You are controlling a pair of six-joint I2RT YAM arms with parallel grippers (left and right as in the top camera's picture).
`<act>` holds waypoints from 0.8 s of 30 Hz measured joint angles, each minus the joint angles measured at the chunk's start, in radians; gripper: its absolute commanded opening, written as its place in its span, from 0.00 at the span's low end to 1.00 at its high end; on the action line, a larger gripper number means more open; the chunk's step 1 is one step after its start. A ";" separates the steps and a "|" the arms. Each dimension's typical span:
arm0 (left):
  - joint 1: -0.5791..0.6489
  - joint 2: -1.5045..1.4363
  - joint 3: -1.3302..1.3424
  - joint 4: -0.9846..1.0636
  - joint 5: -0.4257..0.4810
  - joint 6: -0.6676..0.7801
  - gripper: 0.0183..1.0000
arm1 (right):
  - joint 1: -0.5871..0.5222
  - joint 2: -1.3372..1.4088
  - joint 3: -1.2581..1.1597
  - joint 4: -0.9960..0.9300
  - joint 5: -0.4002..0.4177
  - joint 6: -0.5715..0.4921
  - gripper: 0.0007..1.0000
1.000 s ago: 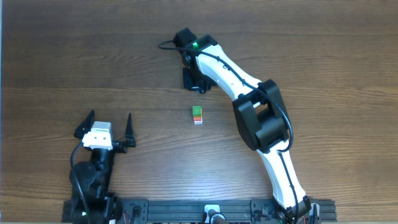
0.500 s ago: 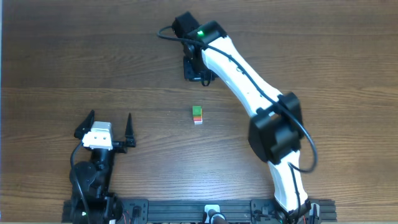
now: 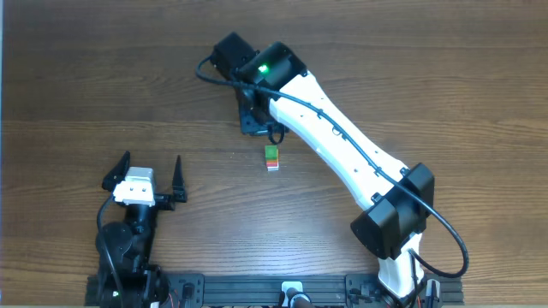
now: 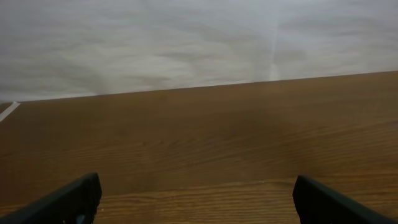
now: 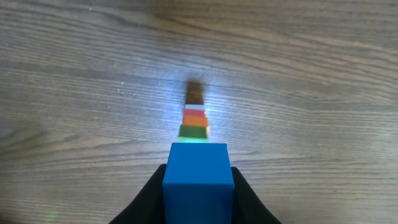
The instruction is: Stack Cubes
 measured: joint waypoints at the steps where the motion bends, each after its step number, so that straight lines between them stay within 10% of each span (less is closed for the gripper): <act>1: 0.000 0.000 0.000 0.000 0.000 0.000 1.00 | 0.004 0.000 -0.012 0.007 0.000 0.008 0.01; 24: 0.000 0.000 0.000 0.000 0.000 0.000 1.00 | 0.031 -0.081 -0.274 0.145 -0.058 0.068 0.01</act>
